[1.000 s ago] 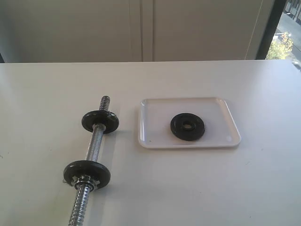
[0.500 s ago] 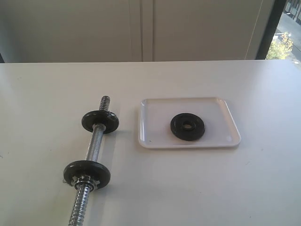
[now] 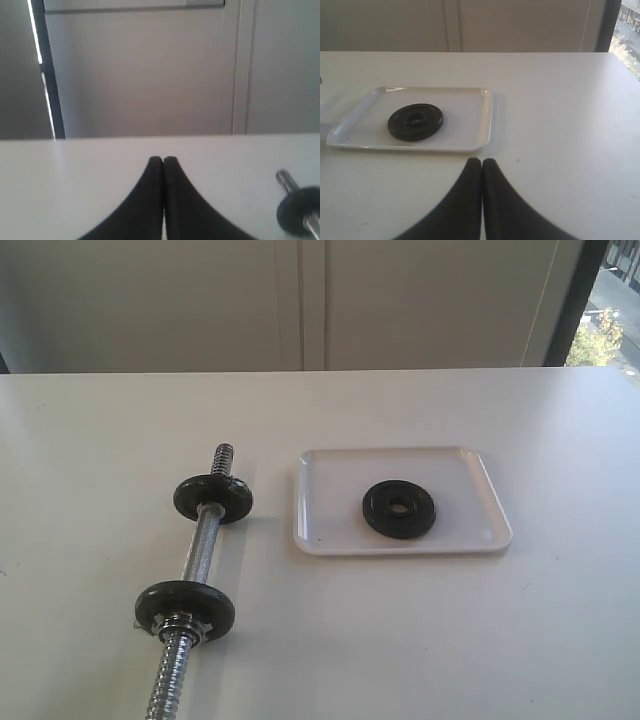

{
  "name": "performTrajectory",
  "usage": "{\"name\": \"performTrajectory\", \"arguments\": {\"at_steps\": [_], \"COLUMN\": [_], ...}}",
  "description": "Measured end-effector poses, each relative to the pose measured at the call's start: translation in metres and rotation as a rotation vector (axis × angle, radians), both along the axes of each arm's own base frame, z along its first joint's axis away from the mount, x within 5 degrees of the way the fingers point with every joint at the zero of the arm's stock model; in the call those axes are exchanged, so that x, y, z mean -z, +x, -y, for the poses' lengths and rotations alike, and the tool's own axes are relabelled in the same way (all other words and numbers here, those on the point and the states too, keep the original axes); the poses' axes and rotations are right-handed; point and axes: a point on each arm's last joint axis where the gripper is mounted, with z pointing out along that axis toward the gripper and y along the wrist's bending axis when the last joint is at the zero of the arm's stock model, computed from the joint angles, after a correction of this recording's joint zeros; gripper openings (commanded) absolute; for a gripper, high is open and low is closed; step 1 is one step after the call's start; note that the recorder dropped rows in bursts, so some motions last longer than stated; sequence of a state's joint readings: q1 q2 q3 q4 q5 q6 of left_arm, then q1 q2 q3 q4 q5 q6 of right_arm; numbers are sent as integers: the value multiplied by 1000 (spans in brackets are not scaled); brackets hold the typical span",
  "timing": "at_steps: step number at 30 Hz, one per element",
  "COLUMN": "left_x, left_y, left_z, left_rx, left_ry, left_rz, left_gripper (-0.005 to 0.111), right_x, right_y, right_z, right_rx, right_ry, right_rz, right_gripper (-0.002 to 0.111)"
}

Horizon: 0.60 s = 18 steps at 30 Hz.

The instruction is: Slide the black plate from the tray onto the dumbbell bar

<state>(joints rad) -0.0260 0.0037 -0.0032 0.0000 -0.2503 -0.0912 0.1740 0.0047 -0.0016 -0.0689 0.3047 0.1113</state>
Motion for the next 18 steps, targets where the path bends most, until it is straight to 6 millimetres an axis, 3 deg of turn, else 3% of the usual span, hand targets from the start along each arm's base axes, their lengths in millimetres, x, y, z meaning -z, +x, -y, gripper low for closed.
{"name": "performTrajectory", "arguments": {"at_steps": [18], "left_x": [-42], "left_y": [-16], "left_z": [-5], "left_rx": [-24], "left_ry": [-81], "left_rz": [500], "left_gripper": [0], "right_x": [0], "right_y": [0], "right_z": [0], "right_rx": [0], "right_ry": [0], "right_rz": [0], "right_gripper": [0]}}
